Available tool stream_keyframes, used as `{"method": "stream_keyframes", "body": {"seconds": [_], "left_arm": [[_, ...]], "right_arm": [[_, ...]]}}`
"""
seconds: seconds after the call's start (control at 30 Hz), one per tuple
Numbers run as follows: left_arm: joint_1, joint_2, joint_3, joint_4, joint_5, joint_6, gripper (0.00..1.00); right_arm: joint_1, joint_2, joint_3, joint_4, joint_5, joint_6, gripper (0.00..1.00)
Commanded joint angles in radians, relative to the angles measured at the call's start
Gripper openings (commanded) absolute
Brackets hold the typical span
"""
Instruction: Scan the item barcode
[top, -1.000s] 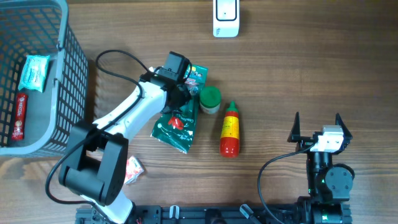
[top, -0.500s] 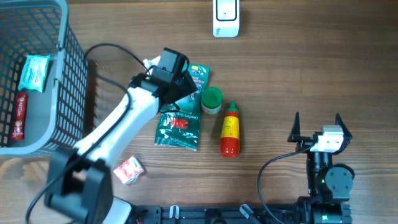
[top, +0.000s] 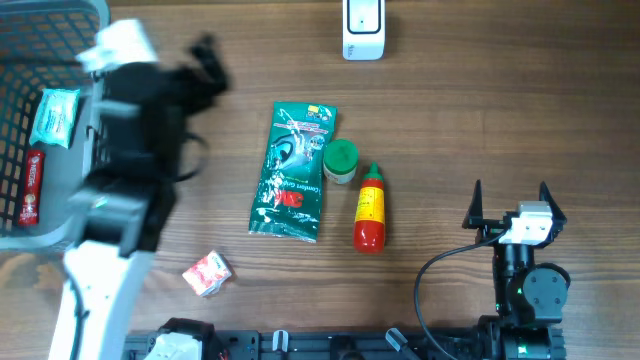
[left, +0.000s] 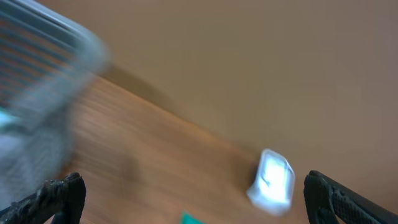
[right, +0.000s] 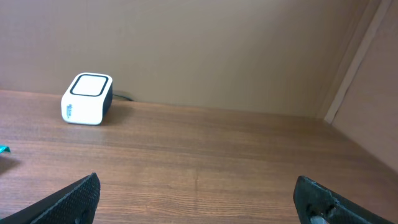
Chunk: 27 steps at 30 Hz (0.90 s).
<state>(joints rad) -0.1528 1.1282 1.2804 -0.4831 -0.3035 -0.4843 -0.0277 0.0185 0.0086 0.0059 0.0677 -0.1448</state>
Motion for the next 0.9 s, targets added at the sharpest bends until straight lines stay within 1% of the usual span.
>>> {"method": "stream_keyframes", "body": {"seconds": [0.0, 0.07, 0.1, 0.2, 0.33, 0.43, 0.53, 0.63, 0.73, 0.87], "left_arm": [[0.245, -0.027, 0.008, -0.018, -0.042, -0.126, 1.0], [0.372, -0.017, 0.008, -0.045, 0.009, -0.203, 1.0], [0.443, -0.005, 0.008, -0.058, 0.066, -0.232, 1.0], [0.63, 0.069, 0.008, -0.067, 0.289, -0.245, 1.0], [0.778, 0.228, 0.008, -0.053, 0.41, -0.288, 1.0], [0.819, 0.365, 0.008, -0.012, 0.437, -0.288, 1.0], [0.823, 0.502, 0.008, 0.056, 0.437, -0.29, 1.0], [0.821, 0.623, 0.008, 0.129, 0.437, -0.34, 1.0], [0.821, 0.723, 0.008, 0.214, 0.433, -0.385, 1.0], [0.818, 0.814, 0.008, 0.321, 0.433, -0.399, 1.0]], "right_arm": [[0.002, -0.005, -0.002, 0.004, -0.013, -0.012, 1.0], [0.002, -0.005, -0.002, 0.004, -0.013, -0.012, 1.0], [0.002, -0.005, -0.002, 0.004, -0.013, -0.012, 1.0], [0.002, -0.005, -0.002, 0.004, -0.013, -0.013, 1.0], [0.002, -0.005, -0.002, 0.004, -0.013, -0.013, 1.0], [0.002, -0.005, -0.002, 0.004, -0.013, -0.012, 1.0], [0.002, -0.005, -0.002, 0.004, -0.013, -0.012, 1.0], [0.002, -0.005, -0.002, 0.004, -0.013, -0.012, 1.0], [0.002, -0.005, -0.002, 0.004, -0.013, -0.013, 1.0], [0.002, -0.005, -0.002, 0.004, -0.013, -0.012, 1.0]]}}
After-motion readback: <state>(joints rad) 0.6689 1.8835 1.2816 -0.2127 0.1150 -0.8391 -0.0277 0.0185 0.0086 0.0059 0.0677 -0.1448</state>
